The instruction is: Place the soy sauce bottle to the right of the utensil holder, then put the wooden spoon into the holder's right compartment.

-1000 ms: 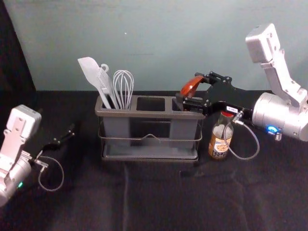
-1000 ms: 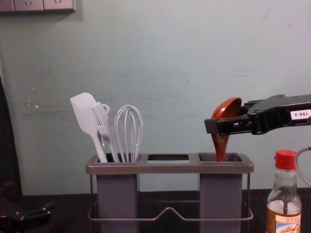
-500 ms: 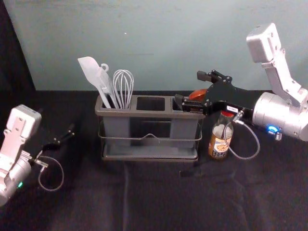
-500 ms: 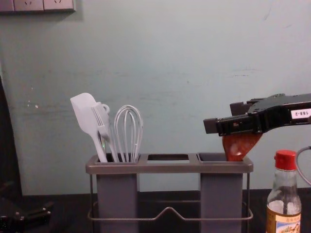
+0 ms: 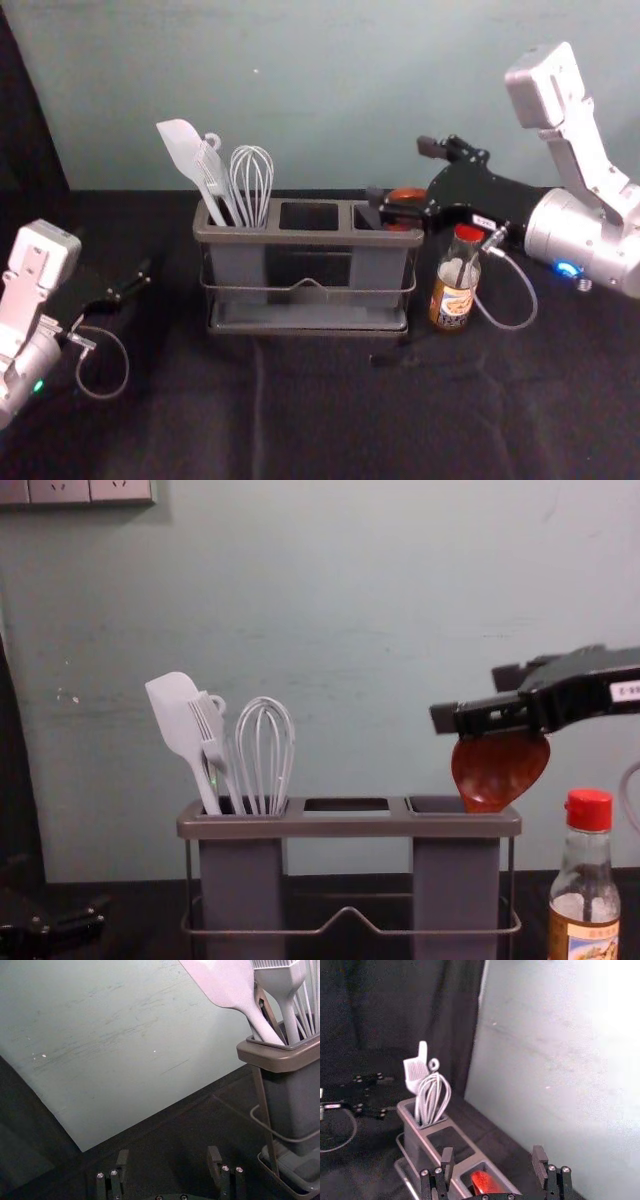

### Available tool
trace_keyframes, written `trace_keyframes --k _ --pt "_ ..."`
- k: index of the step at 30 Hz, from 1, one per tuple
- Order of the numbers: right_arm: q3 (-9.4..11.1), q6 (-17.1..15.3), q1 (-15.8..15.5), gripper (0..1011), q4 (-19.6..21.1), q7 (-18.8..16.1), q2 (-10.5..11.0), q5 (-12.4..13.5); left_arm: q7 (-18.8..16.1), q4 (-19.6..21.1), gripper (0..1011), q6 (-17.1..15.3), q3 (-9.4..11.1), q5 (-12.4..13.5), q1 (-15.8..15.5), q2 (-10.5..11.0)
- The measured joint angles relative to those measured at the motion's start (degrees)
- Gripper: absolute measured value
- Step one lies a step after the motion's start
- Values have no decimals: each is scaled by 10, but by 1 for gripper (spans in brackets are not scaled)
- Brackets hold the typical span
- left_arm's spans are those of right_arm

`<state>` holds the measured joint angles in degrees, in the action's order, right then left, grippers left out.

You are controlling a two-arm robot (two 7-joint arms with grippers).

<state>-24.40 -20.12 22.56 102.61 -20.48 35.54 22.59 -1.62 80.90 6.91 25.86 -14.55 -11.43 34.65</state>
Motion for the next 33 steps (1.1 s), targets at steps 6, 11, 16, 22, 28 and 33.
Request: trace_keyframes --k 6,11,16,22,28,33 --pt "23 -1 -45 1002 59 57 1 -31 0 0 1011 0 0 0 0 0" --pt "40 18 -90 1003 96 96 -1 -53 0 0 1011 0 0 0 0 0" --pt "60 85 -165 1003 134 147 -3 -95 0 0 1012 0 0 0 0 0" --pt "79 160 -246 1002 151 191 -13 -117 0 0 1011 0 0 0 0 0" --pt "85 230 -321 1002 150 237 -49 -134 0 0 1012 0 0 0 0 0" --pt "80 258 -362 1003 133 264 -83 -138 0 0 1011 0 0 0 0 0"
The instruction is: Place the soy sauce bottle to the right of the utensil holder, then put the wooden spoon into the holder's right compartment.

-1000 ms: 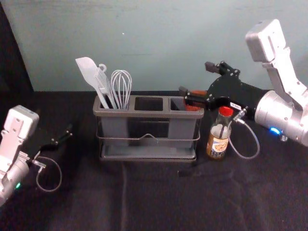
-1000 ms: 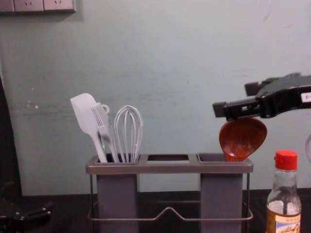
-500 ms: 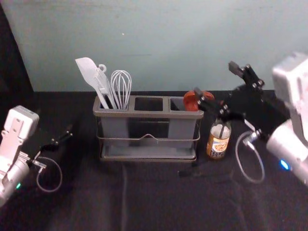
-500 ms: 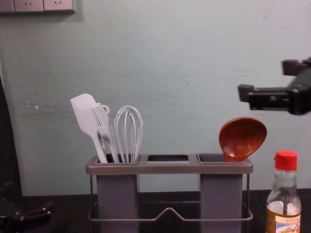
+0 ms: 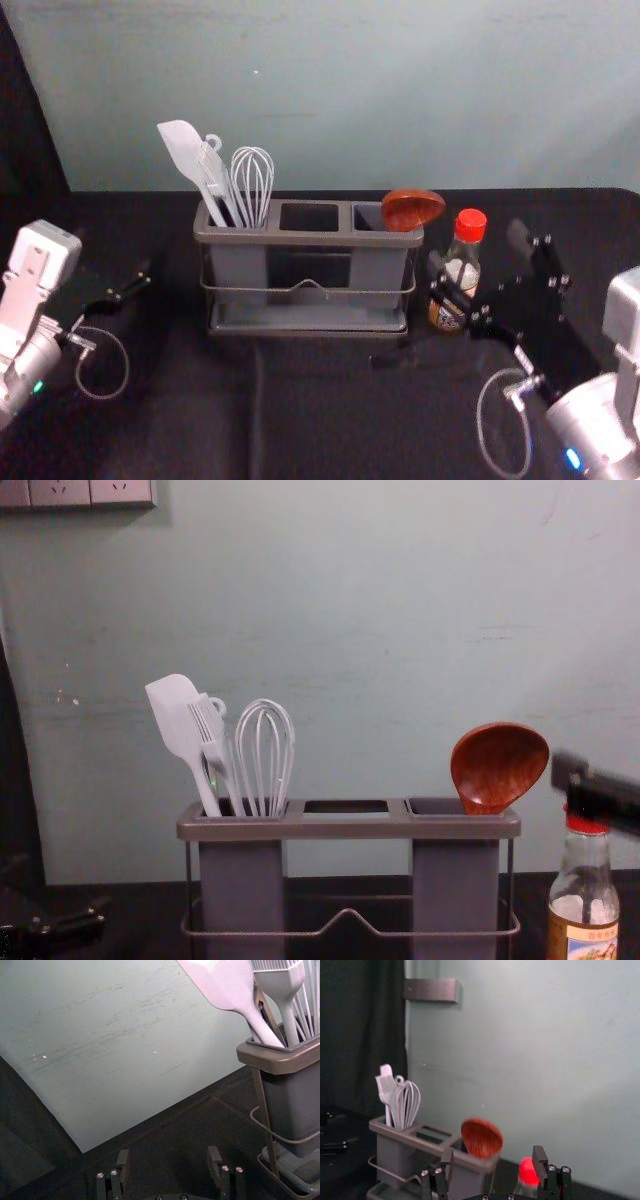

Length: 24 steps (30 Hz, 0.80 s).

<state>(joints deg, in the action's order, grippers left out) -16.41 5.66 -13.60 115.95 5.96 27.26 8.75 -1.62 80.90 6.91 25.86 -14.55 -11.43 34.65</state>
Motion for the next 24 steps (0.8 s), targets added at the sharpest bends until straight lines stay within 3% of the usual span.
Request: trace_keyframes --k 9,16,24 --pt "1 5 -36 1003 -29 13 -53 38 0 0 1012 0 0 0 0 0" --pt "10 -17 -45 1003 -43 11 -75 64 0 0 1012 0 0 0 0 0" --pt "21 -35 -48 1003 -50 4 -91 77 0 0 1012 0 0 0 0 0"
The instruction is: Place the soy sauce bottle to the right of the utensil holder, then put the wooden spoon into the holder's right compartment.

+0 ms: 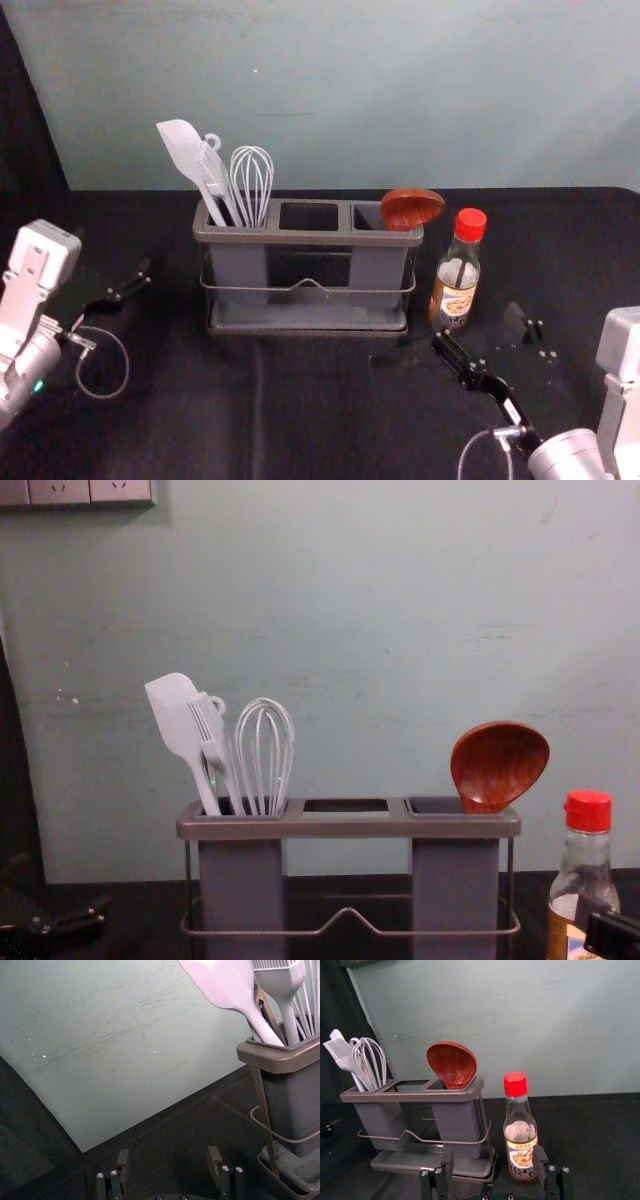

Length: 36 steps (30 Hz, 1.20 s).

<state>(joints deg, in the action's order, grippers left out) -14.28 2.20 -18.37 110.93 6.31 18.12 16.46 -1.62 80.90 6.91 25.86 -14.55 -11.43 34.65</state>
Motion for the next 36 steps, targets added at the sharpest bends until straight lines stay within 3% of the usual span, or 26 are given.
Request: trace_keyframes --k 5,36 --pt "4 -5 0 1002 0 -16 -2 3 0 0 1011 0 0 0 0 0" --pt "3 -5 0 1003 -1 -12 -3 4 0 0 1011 0 0 0 0 0"
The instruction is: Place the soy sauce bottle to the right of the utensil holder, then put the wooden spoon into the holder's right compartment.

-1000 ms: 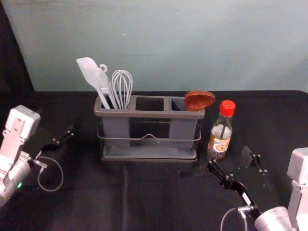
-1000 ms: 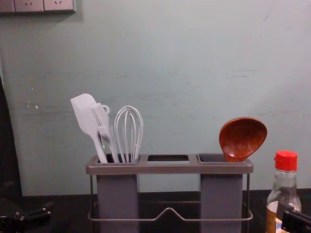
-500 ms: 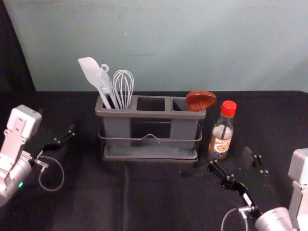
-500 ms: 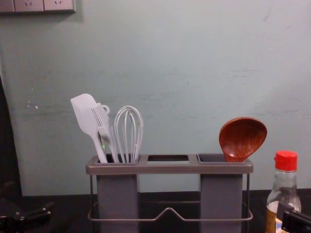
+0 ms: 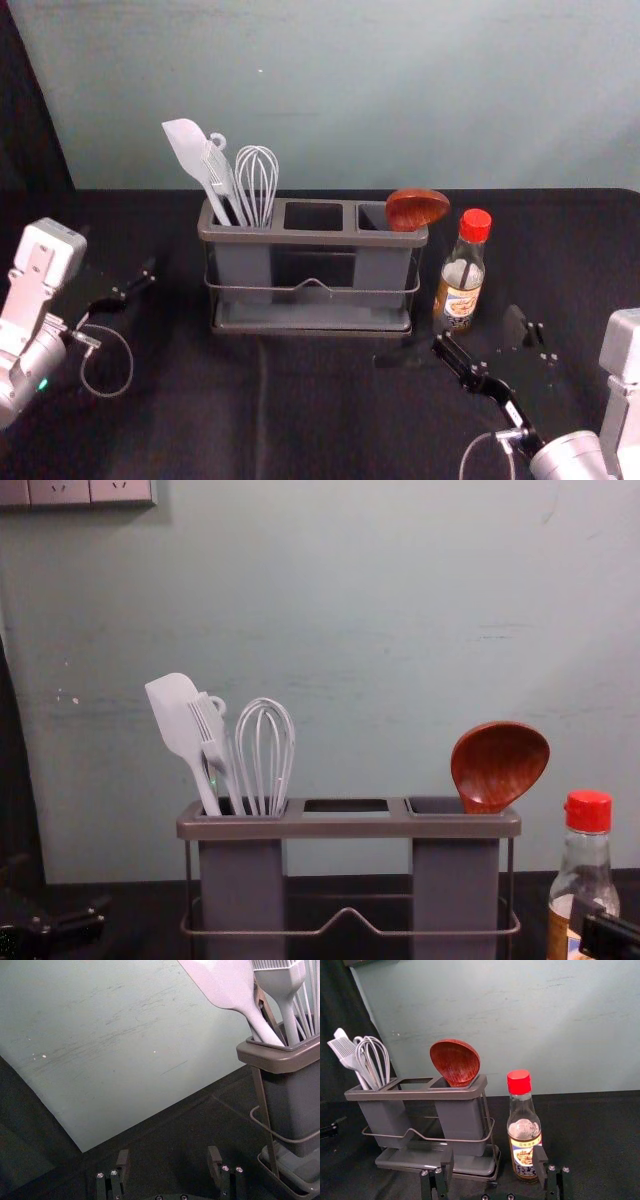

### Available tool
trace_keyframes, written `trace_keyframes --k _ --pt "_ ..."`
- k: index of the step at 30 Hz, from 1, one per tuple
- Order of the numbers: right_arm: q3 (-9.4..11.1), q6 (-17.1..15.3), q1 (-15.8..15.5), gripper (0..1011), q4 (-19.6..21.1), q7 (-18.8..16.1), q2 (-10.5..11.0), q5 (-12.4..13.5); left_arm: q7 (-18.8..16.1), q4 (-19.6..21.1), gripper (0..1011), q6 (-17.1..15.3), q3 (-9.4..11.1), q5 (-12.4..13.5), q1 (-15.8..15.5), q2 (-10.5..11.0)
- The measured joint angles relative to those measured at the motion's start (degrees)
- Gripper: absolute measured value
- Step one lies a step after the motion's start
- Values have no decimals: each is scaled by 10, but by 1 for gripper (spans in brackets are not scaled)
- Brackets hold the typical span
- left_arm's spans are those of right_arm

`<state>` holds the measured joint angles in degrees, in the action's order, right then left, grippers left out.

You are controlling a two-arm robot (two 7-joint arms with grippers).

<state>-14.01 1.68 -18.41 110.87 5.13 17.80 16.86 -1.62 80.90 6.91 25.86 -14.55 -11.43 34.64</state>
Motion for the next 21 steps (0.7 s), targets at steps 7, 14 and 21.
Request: trace_keyframes --k 7,14,21 --pt "0 0 0 1003 0 0 0 0 0 0 1011 0 0 0 0 0" --pt "0 0 0 1002 0 1 0 0 0 0 1012 0 0 0 0 0" --pt "0 0 0 1003 0 1 0 0 0 0 1011 0 0 0 0 0"
